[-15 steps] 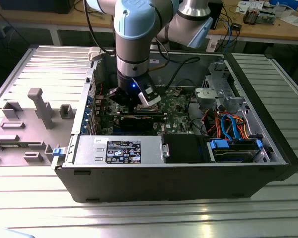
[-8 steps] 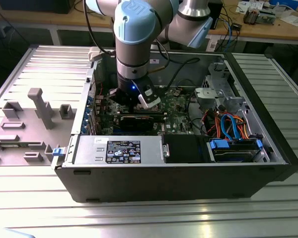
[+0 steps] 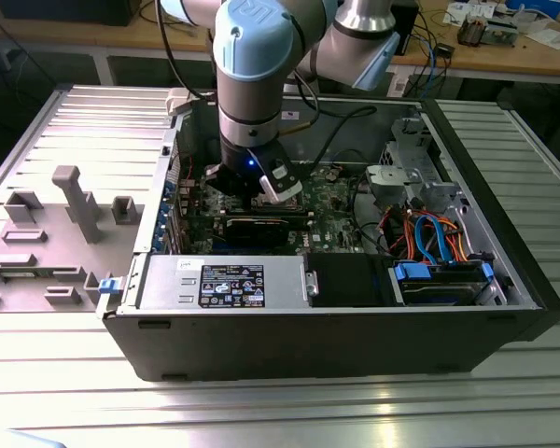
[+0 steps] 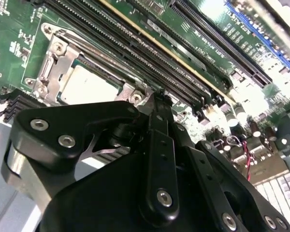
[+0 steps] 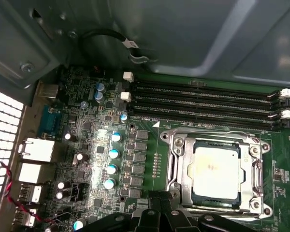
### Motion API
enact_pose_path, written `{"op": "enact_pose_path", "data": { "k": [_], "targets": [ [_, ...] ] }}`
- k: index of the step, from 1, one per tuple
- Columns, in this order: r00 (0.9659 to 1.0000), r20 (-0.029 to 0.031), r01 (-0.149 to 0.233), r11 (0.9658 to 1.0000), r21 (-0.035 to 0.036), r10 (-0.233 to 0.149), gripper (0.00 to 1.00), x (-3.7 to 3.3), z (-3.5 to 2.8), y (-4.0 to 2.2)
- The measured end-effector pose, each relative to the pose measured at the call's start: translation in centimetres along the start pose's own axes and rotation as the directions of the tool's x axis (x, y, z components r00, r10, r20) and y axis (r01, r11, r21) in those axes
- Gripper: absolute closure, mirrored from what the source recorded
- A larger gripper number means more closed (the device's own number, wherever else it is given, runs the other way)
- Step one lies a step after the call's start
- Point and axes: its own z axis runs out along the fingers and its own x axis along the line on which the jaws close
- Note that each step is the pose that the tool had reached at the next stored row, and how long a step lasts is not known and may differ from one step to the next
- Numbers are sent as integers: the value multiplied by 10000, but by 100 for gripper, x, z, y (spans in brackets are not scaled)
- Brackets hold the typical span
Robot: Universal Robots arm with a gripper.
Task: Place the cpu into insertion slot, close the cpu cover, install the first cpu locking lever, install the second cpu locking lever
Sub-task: 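Install the second cpu locking lever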
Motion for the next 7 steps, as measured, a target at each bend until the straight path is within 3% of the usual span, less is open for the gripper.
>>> {"op": "enact_pose_path", "data": {
  "k": [7],
  "targets": [
    [10000,-2,-1,10000,1,1,89,0,-3,0]
  ]
}}
